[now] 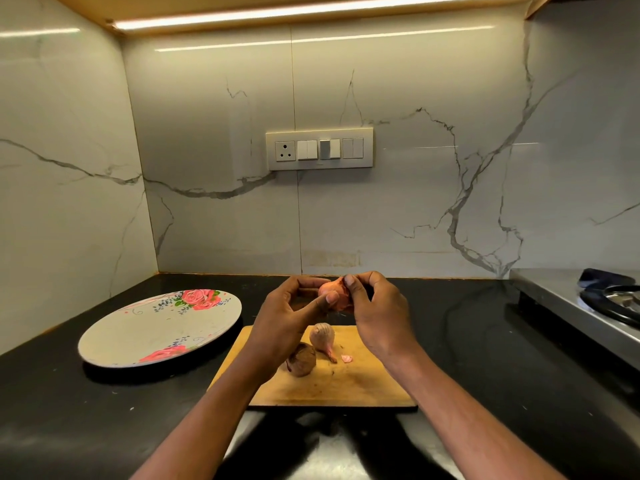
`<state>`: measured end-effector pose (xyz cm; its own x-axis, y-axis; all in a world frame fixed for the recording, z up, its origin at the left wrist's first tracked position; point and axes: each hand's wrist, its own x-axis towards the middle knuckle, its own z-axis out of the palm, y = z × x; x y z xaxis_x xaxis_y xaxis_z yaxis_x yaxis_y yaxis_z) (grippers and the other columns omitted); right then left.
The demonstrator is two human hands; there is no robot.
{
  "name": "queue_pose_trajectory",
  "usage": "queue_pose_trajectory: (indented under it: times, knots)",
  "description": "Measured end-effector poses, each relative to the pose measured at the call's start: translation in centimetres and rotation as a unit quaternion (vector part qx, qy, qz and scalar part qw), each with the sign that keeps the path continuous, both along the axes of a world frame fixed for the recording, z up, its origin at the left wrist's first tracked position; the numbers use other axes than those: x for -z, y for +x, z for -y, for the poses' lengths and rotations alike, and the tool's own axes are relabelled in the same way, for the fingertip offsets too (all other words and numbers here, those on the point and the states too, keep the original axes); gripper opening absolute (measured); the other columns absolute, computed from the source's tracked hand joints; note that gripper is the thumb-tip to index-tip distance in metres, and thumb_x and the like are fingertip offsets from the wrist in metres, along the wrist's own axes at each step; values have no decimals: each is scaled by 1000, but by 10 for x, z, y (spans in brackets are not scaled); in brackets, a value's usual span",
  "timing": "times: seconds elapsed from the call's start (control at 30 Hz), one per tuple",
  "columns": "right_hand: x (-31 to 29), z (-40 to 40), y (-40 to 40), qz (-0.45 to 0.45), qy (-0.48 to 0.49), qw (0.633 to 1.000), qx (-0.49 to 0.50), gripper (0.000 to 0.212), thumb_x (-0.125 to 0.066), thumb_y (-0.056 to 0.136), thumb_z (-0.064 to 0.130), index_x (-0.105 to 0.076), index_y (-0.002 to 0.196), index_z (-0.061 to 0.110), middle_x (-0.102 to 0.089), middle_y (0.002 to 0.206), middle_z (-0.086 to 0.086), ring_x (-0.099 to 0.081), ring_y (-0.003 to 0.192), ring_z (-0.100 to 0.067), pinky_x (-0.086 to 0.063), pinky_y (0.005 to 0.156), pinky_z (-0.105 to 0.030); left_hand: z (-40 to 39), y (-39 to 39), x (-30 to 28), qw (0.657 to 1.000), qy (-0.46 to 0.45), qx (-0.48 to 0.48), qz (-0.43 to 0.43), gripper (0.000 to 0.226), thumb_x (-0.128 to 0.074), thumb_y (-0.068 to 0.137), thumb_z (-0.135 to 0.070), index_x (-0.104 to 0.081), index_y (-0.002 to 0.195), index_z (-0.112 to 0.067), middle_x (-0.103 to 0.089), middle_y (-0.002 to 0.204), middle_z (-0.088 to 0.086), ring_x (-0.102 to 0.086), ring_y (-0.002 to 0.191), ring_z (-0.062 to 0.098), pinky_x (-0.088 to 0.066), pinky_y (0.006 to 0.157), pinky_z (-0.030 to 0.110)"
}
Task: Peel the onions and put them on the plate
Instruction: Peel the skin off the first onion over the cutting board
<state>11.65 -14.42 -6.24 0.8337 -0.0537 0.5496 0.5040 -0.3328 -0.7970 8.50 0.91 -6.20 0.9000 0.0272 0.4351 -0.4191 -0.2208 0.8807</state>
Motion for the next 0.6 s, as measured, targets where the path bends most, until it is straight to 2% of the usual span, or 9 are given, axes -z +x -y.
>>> queue_pose_trajectory:
  times: [0.1, 0.23, 0.37, 0.47, 0.6]
  knots:
    - [-1, 0, -1, -3, 10, 1000, -15, 27, -49, 102, 38, -63, 114, 19, -66, 97, 5, -62, 89, -7, -47, 63, -3, -2, -1, -2, 999, -25, 32, -18, 47, -71, 77, -40, -65, 120, -21, -72, 113, -2, -69, 106, 11, -57, 88, 26]
    - [-1, 1, 0, -19, 42, 998, -52, 27, -51, 102, 37, -66, 111, 18, -70, 98, 2, -66, 95, -11, -53, 68, -11, -4, -1, -1, 997, -51, 49, -35, 45, -69, 81, -40, -65, 122, -20, -71, 117, 4, -68, 110, 17, -57, 91, 31]
    - [-3, 1, -5, -49, 112, 984, -133, 23, -65, 95, 34, -69, 109, 17, -73, 97, 3, -69, 92, -10, -54, 70, -14, -3, -2, -2, 994, -89, 46, -41, 46, -68, 80, -35, -63, 123, -17, -68, 120, 9, -71, 105, 20, -59, 86, 31]
    - [-4, 2, -7, -84, 173, 965, -181, 19, -74, 88, 26, -73, 104, 16, -75, 95, 0, -71, 93, -11, -57, 75, -19, -4, -2, -3, 993, -97, 47, -38, 45, -68, 80, -32, -64, 123, -17, -69, 120, 9, -71, 106, 20, -59, 87, 32]
    - [-4, 7, -5, -109, 212, 951, -196, 12, -73, 88, 17, -74, 97, 9, -75, 94, -8, -69, 89, -15, -57, 76, -22, -6, -2, -3, 991, -106, 67, -48, 37, -63, 86, -27, -66, 121, -15, -72, 116, 8, -71, 106, 23, -59, 86, 31]
